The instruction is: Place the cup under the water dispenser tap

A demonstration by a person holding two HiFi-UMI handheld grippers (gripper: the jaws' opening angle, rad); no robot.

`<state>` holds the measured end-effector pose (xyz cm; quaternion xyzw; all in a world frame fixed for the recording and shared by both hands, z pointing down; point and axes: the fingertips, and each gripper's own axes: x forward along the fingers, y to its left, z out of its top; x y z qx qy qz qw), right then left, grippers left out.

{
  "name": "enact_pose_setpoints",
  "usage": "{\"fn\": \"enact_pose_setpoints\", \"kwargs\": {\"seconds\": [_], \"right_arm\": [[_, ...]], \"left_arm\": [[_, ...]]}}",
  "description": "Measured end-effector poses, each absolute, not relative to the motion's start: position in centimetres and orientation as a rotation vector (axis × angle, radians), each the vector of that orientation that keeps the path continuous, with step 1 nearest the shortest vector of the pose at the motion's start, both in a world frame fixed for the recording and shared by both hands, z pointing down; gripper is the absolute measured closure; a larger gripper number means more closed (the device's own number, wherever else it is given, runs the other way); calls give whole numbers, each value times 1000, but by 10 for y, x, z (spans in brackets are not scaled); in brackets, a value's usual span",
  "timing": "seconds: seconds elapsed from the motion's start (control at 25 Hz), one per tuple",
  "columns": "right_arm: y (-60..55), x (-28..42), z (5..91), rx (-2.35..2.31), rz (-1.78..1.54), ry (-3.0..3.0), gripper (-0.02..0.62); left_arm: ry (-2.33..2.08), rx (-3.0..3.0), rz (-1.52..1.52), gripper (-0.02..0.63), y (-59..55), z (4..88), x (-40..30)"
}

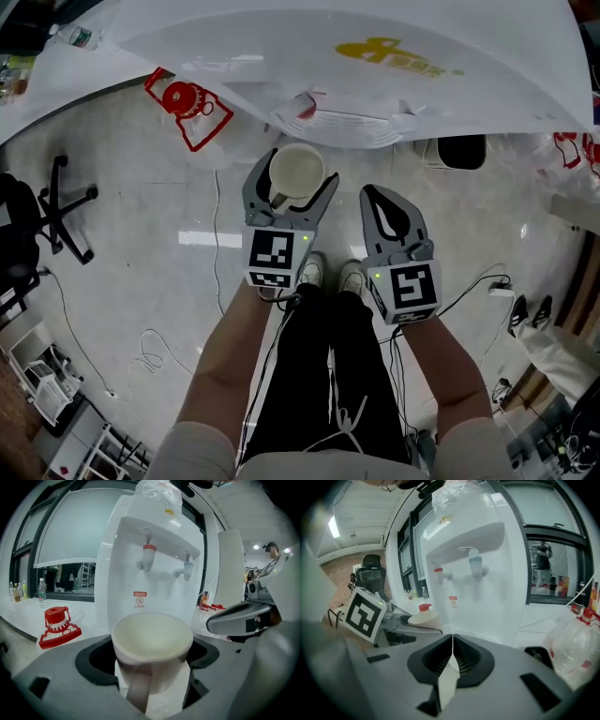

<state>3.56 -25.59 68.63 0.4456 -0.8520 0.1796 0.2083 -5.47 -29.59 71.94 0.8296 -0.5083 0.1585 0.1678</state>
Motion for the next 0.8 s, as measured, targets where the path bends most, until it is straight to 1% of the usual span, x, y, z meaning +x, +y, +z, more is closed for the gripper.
{"fn": "enact_pose_setpoints", "kwargs": {"seconds": [0.28, 0.8], "right_arm": [[-260, 32, 697, 1244, 503, -2392, 566], [-278, 38, 709, 1247, 546, -2374, 566]], "left_arm": [[-1472, 2324, 405, 161, -320, 731, -53], [-1499, 2385, 446, 161, -355, 732, -49]]}}
